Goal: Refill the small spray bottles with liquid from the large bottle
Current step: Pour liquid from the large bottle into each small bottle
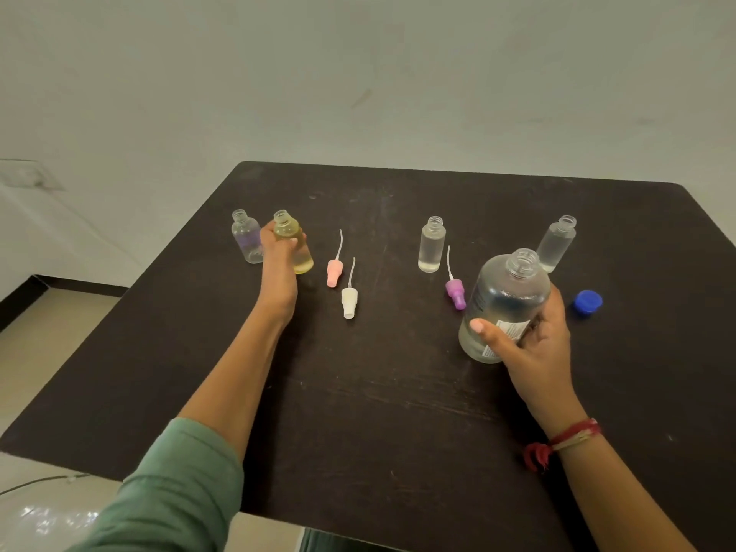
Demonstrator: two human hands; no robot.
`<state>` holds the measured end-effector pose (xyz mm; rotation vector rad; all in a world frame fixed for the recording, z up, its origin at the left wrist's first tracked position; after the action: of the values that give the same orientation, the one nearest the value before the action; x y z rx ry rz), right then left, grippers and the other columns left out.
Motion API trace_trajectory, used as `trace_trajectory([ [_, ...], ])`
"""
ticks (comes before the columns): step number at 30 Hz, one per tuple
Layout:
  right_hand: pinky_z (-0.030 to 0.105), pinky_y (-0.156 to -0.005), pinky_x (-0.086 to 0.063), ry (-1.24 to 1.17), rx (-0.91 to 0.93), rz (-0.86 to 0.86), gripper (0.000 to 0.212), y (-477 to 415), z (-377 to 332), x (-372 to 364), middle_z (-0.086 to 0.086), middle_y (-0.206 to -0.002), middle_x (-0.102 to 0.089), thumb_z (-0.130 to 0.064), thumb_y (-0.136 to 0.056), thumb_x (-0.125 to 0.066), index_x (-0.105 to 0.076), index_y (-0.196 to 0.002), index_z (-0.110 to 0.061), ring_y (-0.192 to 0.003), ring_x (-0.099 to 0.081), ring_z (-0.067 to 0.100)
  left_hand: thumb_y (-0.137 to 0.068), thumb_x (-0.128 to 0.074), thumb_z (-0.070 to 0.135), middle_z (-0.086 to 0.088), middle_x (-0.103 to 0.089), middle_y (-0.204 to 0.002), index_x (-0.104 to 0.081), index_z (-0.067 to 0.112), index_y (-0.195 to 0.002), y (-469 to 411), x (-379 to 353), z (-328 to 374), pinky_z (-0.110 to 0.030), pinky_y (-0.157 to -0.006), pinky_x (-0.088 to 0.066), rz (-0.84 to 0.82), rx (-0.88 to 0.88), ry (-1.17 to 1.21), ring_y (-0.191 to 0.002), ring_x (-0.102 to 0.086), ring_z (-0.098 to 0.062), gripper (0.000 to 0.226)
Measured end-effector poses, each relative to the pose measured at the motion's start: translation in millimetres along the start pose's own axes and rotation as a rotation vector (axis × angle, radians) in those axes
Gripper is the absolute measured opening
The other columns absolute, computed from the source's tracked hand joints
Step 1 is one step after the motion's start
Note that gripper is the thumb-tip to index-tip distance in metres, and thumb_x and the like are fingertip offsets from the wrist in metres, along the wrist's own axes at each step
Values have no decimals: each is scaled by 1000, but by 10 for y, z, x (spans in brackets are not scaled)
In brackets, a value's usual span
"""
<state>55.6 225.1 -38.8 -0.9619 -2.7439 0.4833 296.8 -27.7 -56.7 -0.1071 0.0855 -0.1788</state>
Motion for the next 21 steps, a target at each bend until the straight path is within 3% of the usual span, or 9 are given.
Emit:
trace_trajectory([
  [3, 17, -96, -45, -3, -4, -7, 77, 2, -6, -18, -13, -130, -53, -42, -62, -76, -40, -129, -38, -121, -52, 5, -83, -41, 24, -4, -46, -126, -34, 36, -120, -25, -87, -11, -24, -94, -36, -56, -18, -125, -116, -43, -14, 39],
  [5, 20, -99, -45, -5, 2, -11, 76, 0, -5, -24, -10, -131, -52, -42, -63, -76, -40, -130, -39, -123, -51, 7, -94, -40, 16, -9, -41, -132, -29, 29, -131, -39, -139, -35, -22, -92, -34, -77, -24, -212, -116, -41, -14, 40],
  [9, 21, -99, -45, -3, 2, -20, 77, 0, 3, -28, -15, -130, -52, -42, -63, -76, -39, -131, -37, -122, -51, 6, -99, -37, 10, -9, -40, -133, -23, 20, -141, -89, -137, -100, -26, -98, -31, -65, 8, -286, -115, -41, -16, 45],
  [13, 25, -102, -45, 3, -5, -20, 80, -2, 33, -18, -14, -130, -52, -42, -63, -76, -39, -134, -31, -123, -51, 8, -100, -36, 8, -3, -39, -127, -23, 17, -141, -93, -202, -64, -20, -93, -32, -101, -6, -320, -107, -44, -6, 44],
  [18, 19, -99, -44, 8, -21, -22, 79, -5, 30, -31, -20, -130, -51, -44, -63, -75, -38, -132, -35, -123, -50, 3, -101, -36, 8, -5, -37, -132, -19, 18, -142, -112, -239, -94, -24, -96, -32, -155, -2, -361, -118, -41, -15, 46],
  [21, 22, -100, -45, 9, -21, -23, 80, -4, 31, -29, -16, -131, -51, -43, -64, -75, -38, -134, -32, -123, -50, 6, -100, -37, 7, -5, -35, -132, -18, 21, -143, -117, -253, -112, -27, -100, -32, -178, 4, -370, -124, -40, -20, 49],
])
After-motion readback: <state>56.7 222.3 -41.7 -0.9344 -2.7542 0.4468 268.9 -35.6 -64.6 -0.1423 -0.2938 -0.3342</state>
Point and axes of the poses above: each hand's wrist, its own y-axis away from the middle knuckle, its own x-axis out of the back of the hand, z = x × y, the point moved 9 cm from there along -y, towards the middle knuckle
